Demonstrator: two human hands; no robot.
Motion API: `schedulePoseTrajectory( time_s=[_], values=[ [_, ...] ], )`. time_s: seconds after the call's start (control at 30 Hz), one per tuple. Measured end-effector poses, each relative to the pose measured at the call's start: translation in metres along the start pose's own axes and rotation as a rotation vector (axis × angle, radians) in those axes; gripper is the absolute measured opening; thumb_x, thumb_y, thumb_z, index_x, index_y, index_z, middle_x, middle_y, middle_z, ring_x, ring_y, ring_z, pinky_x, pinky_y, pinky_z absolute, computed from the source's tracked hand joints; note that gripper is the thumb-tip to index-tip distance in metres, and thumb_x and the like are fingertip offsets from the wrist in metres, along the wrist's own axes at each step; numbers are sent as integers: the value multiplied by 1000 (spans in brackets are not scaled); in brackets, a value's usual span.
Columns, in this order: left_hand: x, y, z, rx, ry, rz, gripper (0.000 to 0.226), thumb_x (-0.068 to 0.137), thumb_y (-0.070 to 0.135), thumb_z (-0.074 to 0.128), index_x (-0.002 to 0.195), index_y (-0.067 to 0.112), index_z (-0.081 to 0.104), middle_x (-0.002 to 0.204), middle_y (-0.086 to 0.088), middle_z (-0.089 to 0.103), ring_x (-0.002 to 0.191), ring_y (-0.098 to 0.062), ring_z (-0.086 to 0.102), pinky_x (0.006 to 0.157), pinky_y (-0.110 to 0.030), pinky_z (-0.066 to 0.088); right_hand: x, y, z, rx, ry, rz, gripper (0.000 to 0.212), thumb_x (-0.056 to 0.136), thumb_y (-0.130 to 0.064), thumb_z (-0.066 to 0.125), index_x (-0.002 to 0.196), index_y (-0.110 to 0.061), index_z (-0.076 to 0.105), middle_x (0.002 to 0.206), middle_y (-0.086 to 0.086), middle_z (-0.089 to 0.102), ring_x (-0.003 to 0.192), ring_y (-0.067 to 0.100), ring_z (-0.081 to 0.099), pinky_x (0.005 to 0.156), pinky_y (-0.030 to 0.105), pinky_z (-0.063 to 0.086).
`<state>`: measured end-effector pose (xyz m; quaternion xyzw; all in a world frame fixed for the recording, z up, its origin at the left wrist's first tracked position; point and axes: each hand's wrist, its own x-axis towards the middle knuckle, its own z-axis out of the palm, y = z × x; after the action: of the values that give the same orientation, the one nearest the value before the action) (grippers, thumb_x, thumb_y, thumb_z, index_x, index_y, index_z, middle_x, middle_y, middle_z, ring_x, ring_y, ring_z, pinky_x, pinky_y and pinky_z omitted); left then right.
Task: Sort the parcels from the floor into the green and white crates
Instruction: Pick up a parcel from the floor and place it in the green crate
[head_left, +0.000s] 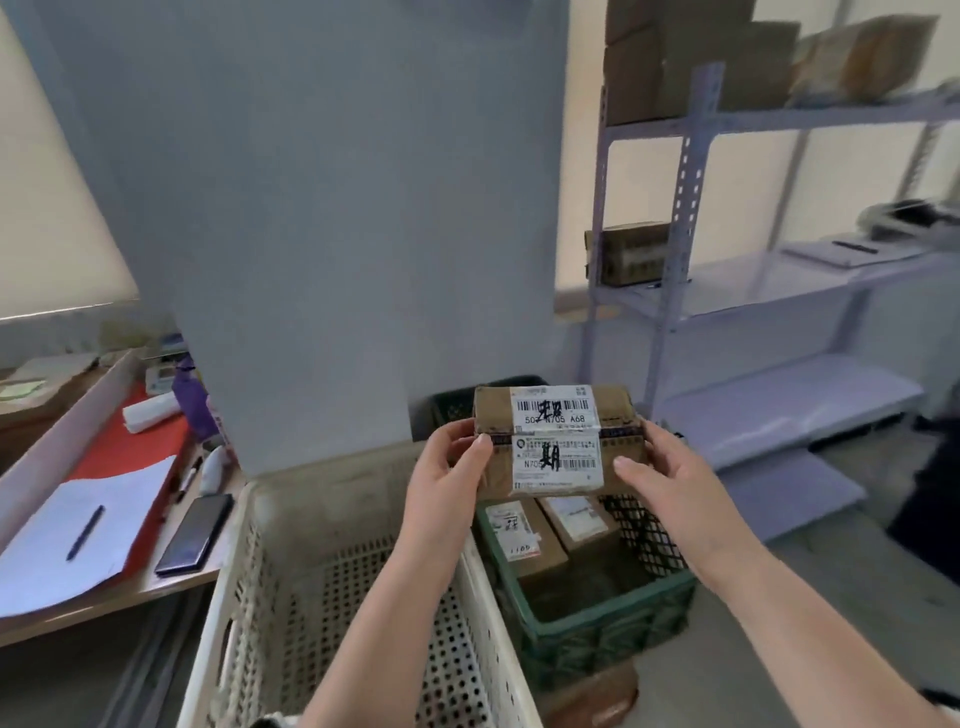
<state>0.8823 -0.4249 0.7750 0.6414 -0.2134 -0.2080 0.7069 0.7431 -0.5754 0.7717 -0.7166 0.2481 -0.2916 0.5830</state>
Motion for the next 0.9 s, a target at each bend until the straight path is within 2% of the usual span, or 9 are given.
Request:
schedulePoseTrajectory(
  time_s=[0.13, 0.23, 0.33, 0.4, 0.5, 0.57, 0.67, 0.83, 0.9],
  values=[
    [44, -41, 19, 85, -50, -76, 19, 93, 29, 56, 111, 34, 57, 102, 10, 68, 78, 4, 67, 53, -9, 50, 38, 40, -10, -52, 47, 89, 34, 91, -13, 57, 110, -40, 61, 107, -20, 69, 105, 1, 61, 91, 28, 47],
    [65, -87, 32, 152, -76, -201, 17, 95, 29, 56, 110, 35, 56, 103, 12, 67, 78, 2, 67, 55, -9, 49, 56, 90, -17, -129, 61, 232, 37, 91, -14, 58, 123, -31, 58, 119, -11, 65, 115, 13, 56, 101, 39, 43],
    [76, -136, 39, 234, -80, -342, 12, 94, 28, 57, 99, 38, 53, 94, 18, 64, 74, 4, 62, 48, -5, 44, 70, 139, -27, -211, 17, 364, 25, 90, -13, 60, 111, -25, 59, 112, -8, 64, 103, 11, 58, 88, 33, 46],
    [80, -170, 44, 299, -83, -415, 12, 93, 26, 59, 102, 34, 56, 95, 18, 63, 82, 3, 61, 58, -8, 49, 84, 171, -35, -255, -32, 445, 19, 88, -12, 63, 102, -24, 59, 104, -4, 66, 96, 15, 61, 83, 34, 47],
    [87, -215, 59, 430, -85, -489, 18, 92, 30, 59, 110, 26, 59, 104, 11, 67, 93, -3, 63, 83, -25, 55, 113, 213, -50, -333, -157, 567, 10, 87, -14, 64, 98, -15, 63, 96, 3, 69, 84, 18, 63, 74, 33, 48],
    [90, -234, 72, 500, -61, -534, 11, 91, 35, 59, 102, 30, 58, 97, 15, 66, 88, 0, 61, 78, -22, 54, 132, 233, -59, -369, -235, 637, 6, 87, -18, 65, 92, -17, 61, 97, 6, 69, 84, 19, 63, 77, 38, 52],
    [97, -255, 95, 562, 14, -586, 10, 91, 38, 59, 92, 27, 57, 87, 14, 64, 79, 3, 59, 64, -12, 48, 158, 255, -71, -430, -357, 684, 16, 87, -24, 65, 100, -17, 58, 100, 2, 67, 95, 20, 63, 89, 45, 52],
    [114, -287, 120, 594, 15, -720, 10, 92, 36, 58, 90, 27, 55, 87, 14, 62, 78, 2, 56, 57, -12, 38, 189, 280, -79, -524, -508, 737, 17, 87, -24, 64, 99, -17, 53, 99, 1, 65, 91, 15, 62, 78, 32, 53],
    [118, -298, 122, 630, -4, -758, 13, 92, 35, 58, 92, 23, 56, 86, 9, 63, 76, -2, 57, 56, -15, 39, 192, 293, -79, -527, -537, 785, 18, 88, -22, 64, 100, -14, 53, 100, 4, 64, 93, 17, 62, 79, 34, 53]
  ],
)
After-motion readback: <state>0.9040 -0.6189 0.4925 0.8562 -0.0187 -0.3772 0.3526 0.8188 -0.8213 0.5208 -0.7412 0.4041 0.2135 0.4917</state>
